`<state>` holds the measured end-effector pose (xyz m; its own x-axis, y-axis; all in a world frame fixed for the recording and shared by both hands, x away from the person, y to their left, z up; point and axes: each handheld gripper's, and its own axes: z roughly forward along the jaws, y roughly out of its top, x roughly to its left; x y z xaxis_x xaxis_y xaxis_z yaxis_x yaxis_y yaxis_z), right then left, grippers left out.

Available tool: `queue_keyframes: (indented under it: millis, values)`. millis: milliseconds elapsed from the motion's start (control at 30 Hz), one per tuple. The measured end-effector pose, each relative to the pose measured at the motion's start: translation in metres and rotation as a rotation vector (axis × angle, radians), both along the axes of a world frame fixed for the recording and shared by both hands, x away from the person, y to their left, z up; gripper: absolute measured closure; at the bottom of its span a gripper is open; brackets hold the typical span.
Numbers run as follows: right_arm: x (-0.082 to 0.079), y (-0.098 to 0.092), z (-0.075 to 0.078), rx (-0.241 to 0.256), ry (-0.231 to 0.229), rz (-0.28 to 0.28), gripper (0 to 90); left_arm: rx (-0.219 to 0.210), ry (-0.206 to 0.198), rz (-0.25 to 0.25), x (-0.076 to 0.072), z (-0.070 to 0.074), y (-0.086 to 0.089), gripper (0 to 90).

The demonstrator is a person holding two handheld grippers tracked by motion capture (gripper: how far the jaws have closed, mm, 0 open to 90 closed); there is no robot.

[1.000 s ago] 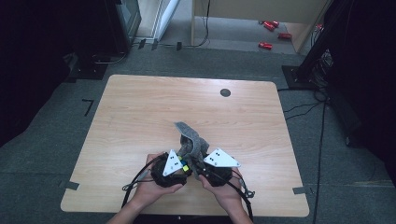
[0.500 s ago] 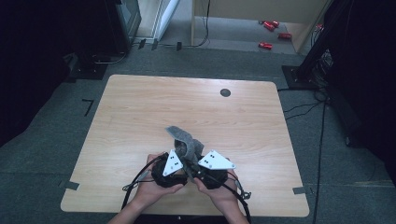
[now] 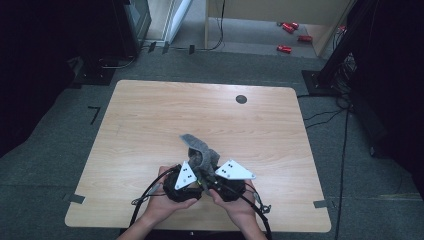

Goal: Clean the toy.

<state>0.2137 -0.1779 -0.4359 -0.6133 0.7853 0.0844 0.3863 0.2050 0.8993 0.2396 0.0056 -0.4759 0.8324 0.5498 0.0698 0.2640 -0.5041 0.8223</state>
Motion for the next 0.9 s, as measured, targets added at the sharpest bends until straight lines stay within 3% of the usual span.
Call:
queue_keyframes:
  millis: [133,233,400,600,667,767,900]
  values:
    - [0.001,-0.008,0.001,0.011,0.017,-0.031,69.0,-0.020,0.011,0.024,0.006,0.002,0.008,34.2]
    - [-0.005,0.007,0.002,-0.033,-0.007,-0.015,68.6,-0.020,0.023,0.021,0.005,0.000,0.005,34.2]
    - [-0.009,0.015,0.001,-0.052,-0.018,0.019,68.6,-0.009,0.014,-0.001,0.000,-0.002,-0.001,34.2]
    - [-0.001,-0.003,0.003,-0.007,-0.003,-0.037,68.7,-0.023,0.007,0.014,0.005,0.003,0.008,34.2]
    - [-0.002,-0.002,0.003,-0.014,-0.008,-0.023,68.6,-0.030,0.018,0.027,0.007,0.003,0.010,34.2]
    - [-0.009,0.012,0.003,-0.065,-0.034,0.014,68.6,-0.027,0.033,0.025,0.007,0.000,0.008,34.2]
    - [-0.014,0.025,0.000,-0.086,-0.038,0.050,68.6,-0.002,0.021,0.002,0.002,-0.002,0.001,34.2]
